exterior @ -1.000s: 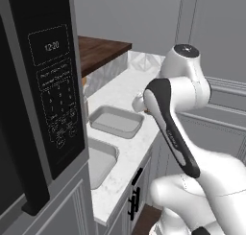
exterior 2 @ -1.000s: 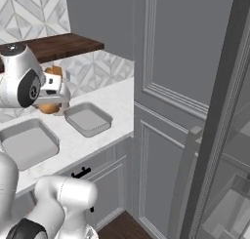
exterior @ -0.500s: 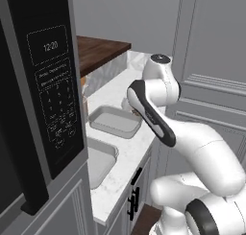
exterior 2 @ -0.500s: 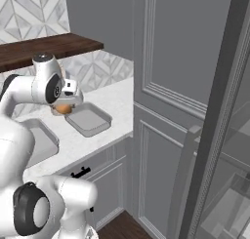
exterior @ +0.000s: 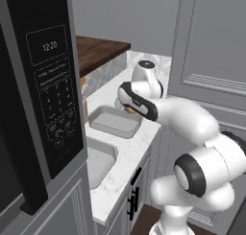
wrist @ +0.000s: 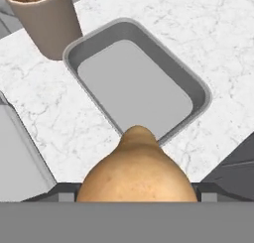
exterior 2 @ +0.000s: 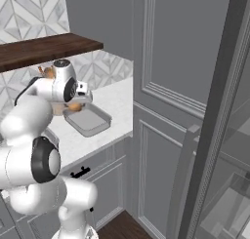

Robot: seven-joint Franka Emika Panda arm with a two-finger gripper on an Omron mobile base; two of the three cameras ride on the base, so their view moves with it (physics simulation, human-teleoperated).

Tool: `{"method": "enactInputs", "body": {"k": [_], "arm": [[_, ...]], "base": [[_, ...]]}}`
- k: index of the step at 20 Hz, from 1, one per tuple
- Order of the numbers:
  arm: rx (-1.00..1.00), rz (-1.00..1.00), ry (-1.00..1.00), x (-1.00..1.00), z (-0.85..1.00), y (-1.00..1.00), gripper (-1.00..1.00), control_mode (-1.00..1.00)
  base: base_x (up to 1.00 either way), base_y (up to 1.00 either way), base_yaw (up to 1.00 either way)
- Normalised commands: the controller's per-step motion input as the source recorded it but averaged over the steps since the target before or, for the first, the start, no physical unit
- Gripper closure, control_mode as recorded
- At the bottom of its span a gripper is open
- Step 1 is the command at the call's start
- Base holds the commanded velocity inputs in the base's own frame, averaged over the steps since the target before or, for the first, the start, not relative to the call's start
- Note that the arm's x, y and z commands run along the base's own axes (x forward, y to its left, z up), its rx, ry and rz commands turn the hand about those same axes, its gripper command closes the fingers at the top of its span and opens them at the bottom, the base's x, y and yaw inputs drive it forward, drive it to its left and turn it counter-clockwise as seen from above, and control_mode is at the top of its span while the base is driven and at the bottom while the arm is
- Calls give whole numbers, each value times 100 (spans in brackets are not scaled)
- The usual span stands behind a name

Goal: Place one squash and one chicken drumstick in each tupperware on the nearby counter, to pack two identical lunches.

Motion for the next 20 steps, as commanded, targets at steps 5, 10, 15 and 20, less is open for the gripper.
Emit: {"method": "enactInputs", "body": {"k": [5,10,15,20], "arm": [[0,0,0,98,-65,21,100,-100],[-2,0,0,93,-58,19,100,-100],[-4,0,3,65,-29,11,100,-100],[-5,0,2,62,-39,0,100,-100]], "base": [[0,0,0],[0,0,0],[0,0,0],[0,0,0]]}}
